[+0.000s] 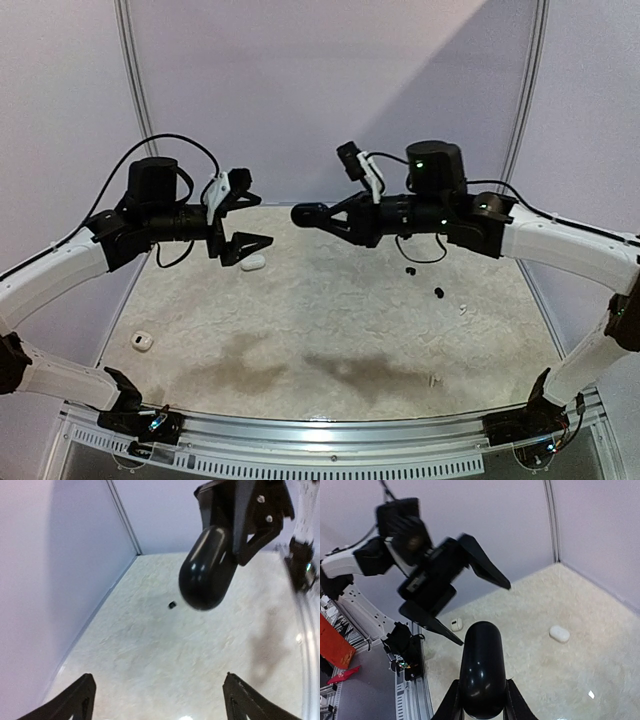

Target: Insert the wireless bluetooth earbuds into the charging case

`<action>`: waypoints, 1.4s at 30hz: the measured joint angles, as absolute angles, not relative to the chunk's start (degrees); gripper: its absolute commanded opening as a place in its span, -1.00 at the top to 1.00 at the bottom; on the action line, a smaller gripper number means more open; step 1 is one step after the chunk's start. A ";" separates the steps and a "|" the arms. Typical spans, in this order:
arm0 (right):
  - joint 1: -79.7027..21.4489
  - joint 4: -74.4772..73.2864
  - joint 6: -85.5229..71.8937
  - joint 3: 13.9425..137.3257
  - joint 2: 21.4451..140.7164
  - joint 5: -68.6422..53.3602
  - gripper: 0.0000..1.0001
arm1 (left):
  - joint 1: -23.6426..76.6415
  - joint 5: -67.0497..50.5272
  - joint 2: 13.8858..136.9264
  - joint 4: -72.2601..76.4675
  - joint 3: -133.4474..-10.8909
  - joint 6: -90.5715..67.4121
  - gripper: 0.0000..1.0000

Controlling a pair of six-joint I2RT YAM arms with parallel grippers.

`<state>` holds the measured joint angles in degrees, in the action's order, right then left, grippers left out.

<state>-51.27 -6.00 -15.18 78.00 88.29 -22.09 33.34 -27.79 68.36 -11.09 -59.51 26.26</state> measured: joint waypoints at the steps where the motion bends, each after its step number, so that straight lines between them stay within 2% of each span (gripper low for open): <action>1: -51.00 -4.49 -12.84 77.17 86.48 -23.20 1.00 | 32.32 -30.94 68.36 -10.24 -59.46 23.44 -0.64; 4: -50.54 -0.69 -5.41 77.10 83.05 -26.72 1.00 | 29.67 -40.01 68.62 -4.71 -58.67 14.06 -0.61; 10: -48.21 3.73 1.06 80.27 82.98 -35.00 1.00 | 28.14 -49.47 69.17 11.81 -55.64 -0.54 -0.75; 20: -43.86 4.40 2.92 86.24 87.53 -44.80 1.00 | 32.27 -50.63 69.12 14.46 -55.00 -4.36 -0.64; 30: -47.97 6.46 -1.61 85.62 87.92 -38.50 1.00 | 32.40 -46.85 66.85 18.31 -52.66 -5.56 -0.60; 36: -50.70 4.99 -9.10 86.56 89.73 -31.90 1.00 | 31.31 -43.86 60.64 13.28 -51.46 4.27 -0.62; 39: -50.74 0.43 -15.73 90.26 91.96 -28.45 1.00 | 31.75 -38.13 56.80 15.16 -48.36 16.32 -0.67; 42: -51.05 -4.38 -21.30 93.43 93.45 -25.19 1.00 | 32.42 -31.99 55.92 23.70 -42.98 32.36 -0.71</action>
<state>-51.05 -4.38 -21.30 93.43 93.45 -25.19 32.42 -31.99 55.92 23.70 -42.98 32.36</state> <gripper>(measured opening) 0.210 0.838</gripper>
